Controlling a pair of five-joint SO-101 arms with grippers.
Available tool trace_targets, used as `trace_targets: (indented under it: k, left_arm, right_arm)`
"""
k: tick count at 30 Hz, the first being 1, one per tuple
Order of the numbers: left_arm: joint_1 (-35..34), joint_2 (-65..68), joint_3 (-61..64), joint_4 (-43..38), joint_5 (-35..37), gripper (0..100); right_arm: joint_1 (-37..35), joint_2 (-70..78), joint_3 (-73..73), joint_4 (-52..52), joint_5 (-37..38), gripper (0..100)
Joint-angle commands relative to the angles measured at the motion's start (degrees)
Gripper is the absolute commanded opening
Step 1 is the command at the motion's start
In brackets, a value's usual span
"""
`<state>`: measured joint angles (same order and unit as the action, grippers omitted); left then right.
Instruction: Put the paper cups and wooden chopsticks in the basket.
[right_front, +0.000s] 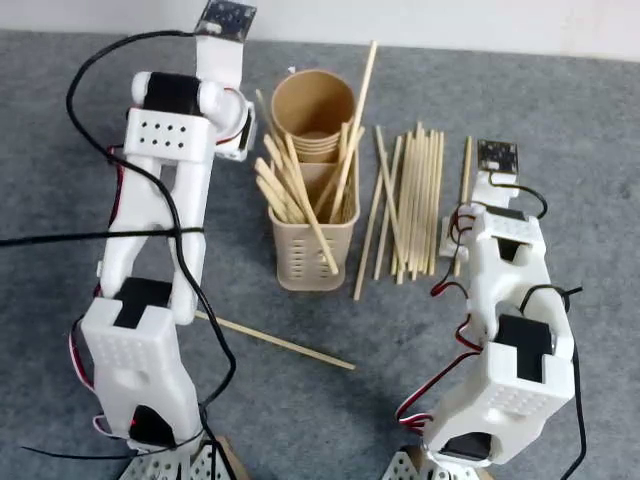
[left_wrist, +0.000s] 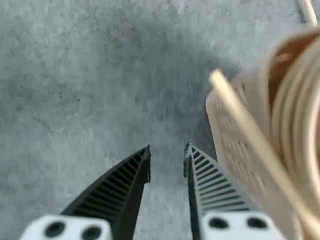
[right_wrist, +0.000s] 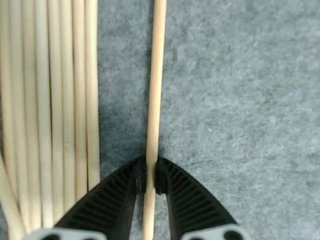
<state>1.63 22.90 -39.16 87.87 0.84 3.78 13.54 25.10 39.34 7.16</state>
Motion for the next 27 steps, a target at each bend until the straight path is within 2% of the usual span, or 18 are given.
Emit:
trace_targets:
  k: [1,6,10,14,19,24,27]
  left_arm:
    - [0.75,-2.68,-5.23,-3.60,0.35,15]
    - [4.09,-2.77,-24.66,-2.90,0.35,15]
    - [1.80,-1.89,-39.87,4.31,0.18,15]
    - [-0.40,3.30,-34.68,8.09,0.09,15]
    - [-1.27,14.11,-25.54,8.62,-0.09,15]
    - [-1.54,21.32,-25.01,8.44,-7.56,15]
    - [-1.36,21.49,-29.32,8.44,-7.47,15]
  right_arm:
    - [-2.33,0.40,0.13,0.57,-0.35,0.5]
    - [-2.33,0.40,0.04,0.57,-0.35,0.5]
    - [-2.24,0.40,0.04,0.57,-0.35,0.5]
    - [-2.33,0.40,0.04,0.57,-0.35,0.5]
    - [-2.33,0.40,0.04,0.57,-0.35,0.5]
    - [-2.33,0.40,0.04,0.57,-0.35,0.5]
    - [-2.33,0.40,-0.04,0.57,-0.35,0.5]
